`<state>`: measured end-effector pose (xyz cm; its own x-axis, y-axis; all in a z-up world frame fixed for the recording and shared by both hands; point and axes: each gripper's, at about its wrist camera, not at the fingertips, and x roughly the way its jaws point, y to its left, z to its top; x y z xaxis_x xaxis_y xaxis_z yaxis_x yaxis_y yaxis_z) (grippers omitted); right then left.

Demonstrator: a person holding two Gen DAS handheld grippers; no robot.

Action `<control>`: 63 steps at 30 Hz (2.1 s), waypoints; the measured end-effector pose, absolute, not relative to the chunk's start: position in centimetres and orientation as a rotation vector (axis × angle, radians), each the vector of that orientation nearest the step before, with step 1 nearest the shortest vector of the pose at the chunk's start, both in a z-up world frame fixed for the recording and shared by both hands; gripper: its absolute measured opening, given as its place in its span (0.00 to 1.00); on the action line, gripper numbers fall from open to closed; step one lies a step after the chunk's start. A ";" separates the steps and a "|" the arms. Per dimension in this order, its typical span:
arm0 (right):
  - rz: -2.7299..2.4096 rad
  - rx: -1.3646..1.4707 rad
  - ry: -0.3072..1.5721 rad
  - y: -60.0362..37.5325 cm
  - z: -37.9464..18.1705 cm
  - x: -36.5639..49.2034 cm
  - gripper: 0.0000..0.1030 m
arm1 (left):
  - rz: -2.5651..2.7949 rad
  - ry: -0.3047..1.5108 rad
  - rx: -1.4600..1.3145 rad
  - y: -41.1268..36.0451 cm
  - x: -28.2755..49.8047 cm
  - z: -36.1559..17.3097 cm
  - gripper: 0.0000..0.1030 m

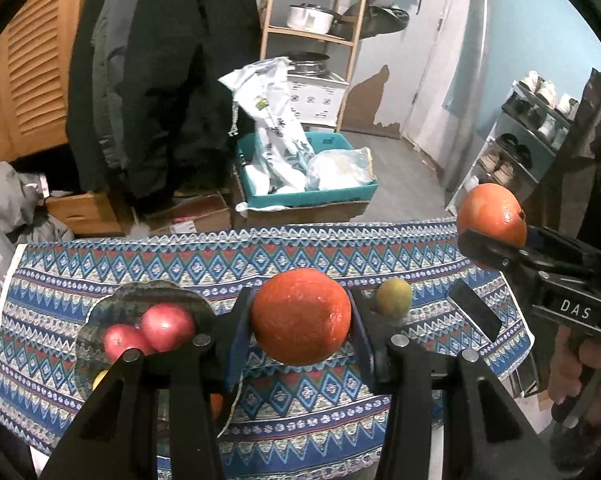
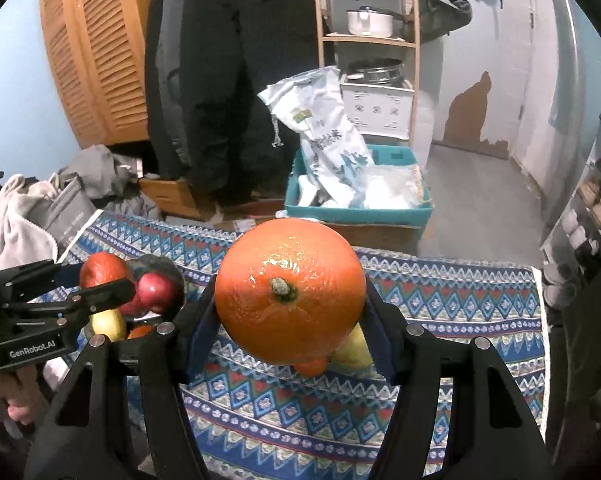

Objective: Organize fruits
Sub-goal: 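Lift the stemmed orange with the right tool while the left tool lifts its orange toward the bowl, then lower the orange into the bowl with the left tool while the right tool lowers its orange there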

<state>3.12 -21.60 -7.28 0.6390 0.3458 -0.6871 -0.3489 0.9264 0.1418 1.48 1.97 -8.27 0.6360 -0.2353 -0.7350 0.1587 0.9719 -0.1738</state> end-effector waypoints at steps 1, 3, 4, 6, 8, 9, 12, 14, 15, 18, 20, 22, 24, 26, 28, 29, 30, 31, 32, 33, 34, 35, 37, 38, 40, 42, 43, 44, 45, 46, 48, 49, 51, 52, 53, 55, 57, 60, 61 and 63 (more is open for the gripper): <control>0.403 -0.003 0.787 -21.2 -7.3 3.3 0.63 | -0.221 0.853 -0.099 2.3 1.4 -8.3 0.45; 0.413 -0.005 0.794 -20.4 -7.4 3.5 0.63 | -0.208 0.856 -0.104 3.1 1.3 -8.5 0.45; 0.422 -0.004 0.799 -19.9 -7.5 3.7 0.63 | -0.201 0.856 -0.109 3.5 1.2 -8.6 0.45; 0.436 -0.002 0.805 -19.2 -7.6 3.9 0.63 | -0.188 0.861 -0.117 4.4 1.2 -8.9 0.45; 0.456 0.005 0.812 -18.2 -7.8 4.3 0.63 | -0.172 0.865 -0.125 5.3 1.0 -9.1 0.45; 0.464 0.008 0.817 -17.8 -7.9 4.4 0.63 | -0.165 0.867 -0.127 5.7 1.0 -9.2 0.45; 0.487 0.013 0.835 -16.2 -8.4 5.0 0.63 | -0.138 0.876 -0.136 7.0 0.9 -9.8 0.45; 0.501 0.012 0.847 -15.1 -8.7 5.3 0.63 | -0.120 0.884 -0.142 8.1 0.9 -10.4 0.45; 0.511 0.012 0.852 -14.5 -8.9 5.4 0.63 | -0.111 0.889 -0.144 8.5 0.8 -10.6 0.45; 0.535 0.009 0.863 -12.9 -9.3 5.6 0.63 | -0.083 0.905 -0.157 9.9 0.8 -11.6 0.45; 0.547 0.005 0.876 -11.8 -9.7 5.9 0.63 | -0.068 0.917 -0.167 10.8 0.8 -12.1 0.45; 0.562 -0.001 0.886 -10.7 -10.1 6.2 0.63 | -0.052 0.932 -0.172 11.8 0.8 -12.8 0.45; 0.578 -0.004 0.899 -9.6 -10.6 6.4 0.63 | -0.041 0.945 -0.176 12.4 0.8 -13.5 0.45; 0.591 -0.006 0.909 -8.7 -11.1 6.6 0.63 | -0.031 0.962 -0.181 13.2 0.9 -14.3 0.45; 0.602 -0.013 0.921 -7.8 -11.6 6.8 0.63 | -0.021 0.976 -0.182 13.8 0.9 -15.1 0.45; 0.607 -0.018 0.928 -7.3 -12.0 6.9 0.63 | -0.013 0.986 -0.184 14.1 0.9 -15.5 0.45; 0.610 -0.021 0.933 -7.0 -12.2 7.0 0.63 | -0.010 0.993 -0.188 14.4 0.9 -15.8 0.45; 0.613 -0.025 0.938 -6.7 -12.5 7.0 0.63 | -0.006 0.999 -0.193 14.7 0.9 -16.2 0.45; 0.618 -0.029 0.944 -6.3 -12.8 7.1 0.63 | -0.003 1.006 -0.198 15.0 1.0 -16.5 0.45; 0.624 -0.033 0.951 -5.9 -13.1 7.1 0.63 | -0.002 1.009 -0.199 15.2 1.0 -16.8 0.45; 0.627 -0.036 0.954 -5.5 -13.2 7.1 0.63 | 0.001 1.012 -0.201 15.4 1.0 -17.0 0.45; 0.630 -0.040 0.958 -5.3 -13.4 7.2 0.63 | 0.002 1.017 -0.202 15.6 1.1 -17.4 0.45; 0.634 -0.045 0.969 -4.7 -13.8 7.3 0.63 | 0.006 1.026 -0.205 15.8 1.2 -17.9 0.45; 0.636 -0.048 0.974 -4.5 -14.0 7.3 0.63 | 0.007 1.032 -0.209 16.0 1.3 -18.2 0.45; 0.639 -0.054 0.984 -4.1 -14.4 7.4 0.63 | 0.004 1.040 -0.213 16.1 1.5 -18.6 0.45; 0.644 -0.061 0.990 -3.7 -14.7 7.4 0.63 | 0.001 1.048 -0.212 16.1 1.7 -19.0 0.45; 0.646 -0.065 0.994 -3.5 -14.8 7.4 0.63 | -0.001 1.051 -0.213 16.1 1.7 -19.1 0.45; 0.649 -0.067 0.997 -3.4 -15.0 7.4 0.63 | -0.001 1.053 -0.214 16.1 1.8 -19.2 0.45; 0.651 -0.070 1.001 -3.2 -15.1 7.4 0.63 | -0.001 1.058 -0.215 16.1 1.9 -19.4 0.45; 0.654 -0.073 1.005 -3.1 -15.3 7.5 0.63 | -0.003 1.061 -0.216 16.1 1.9 -19.5 0.45; 0.656 -0.077 1.012 -2.8 -15.5 7.5 0.63 | -0.004 1.070 -0.221 16.1 2.0 -19.8 0.45; 0.657 -0.079 1.014 -2.7 -15.6 7.4 0.63 | -0.006 1.078 -0.223 16.1 2.1 -20.0 0.45; 0.660 -0.083 1.021 -2.4 -15.9 7.4 0.63 | -0.010 1.086 -0.224 16.1 2.1 -20.1 0.45; 0.662 -0.086 1.024 -2.3 -16.0 7.3 0.63 | -0.009 1.090 -0.226 16.2 2.1 -20.2 0.45; 0.664 -0.088 1.028 -2.2 -16.1 7.3 0.63 | -0.008 1.092 -0.228 16.2 2.1 -20.3 0.45; 0.668 -0.093 1.035 -1.9 -16.4 7.2 0.63 | -0.002 1.093 -0.233 16.4 2.1 -20.3 0.45; 0.672 -0.092 1.044 -1.8 -16.7 7.2 0.63 | -0.005 1.090 -0.246 16.6 2.0 -20.2 0.45; 0.679 -0.090 1.059 -1.5 -17.2 7.2 0.63 | -0.002 1.088 -0.250 16.8 1.9 -19.9 0.47; 0.681 -0.091 1.065 -1.4 -17.3 7.2 0.63 | 0.001 1.087 -0.249 16.9 1.8 -19.8 0.47; 0.687 -0.096 1.073 -1.1 -17.6 7.1 0.63 | 0.010 1.082 -0.250 17.1 1.6 -19.5 0.48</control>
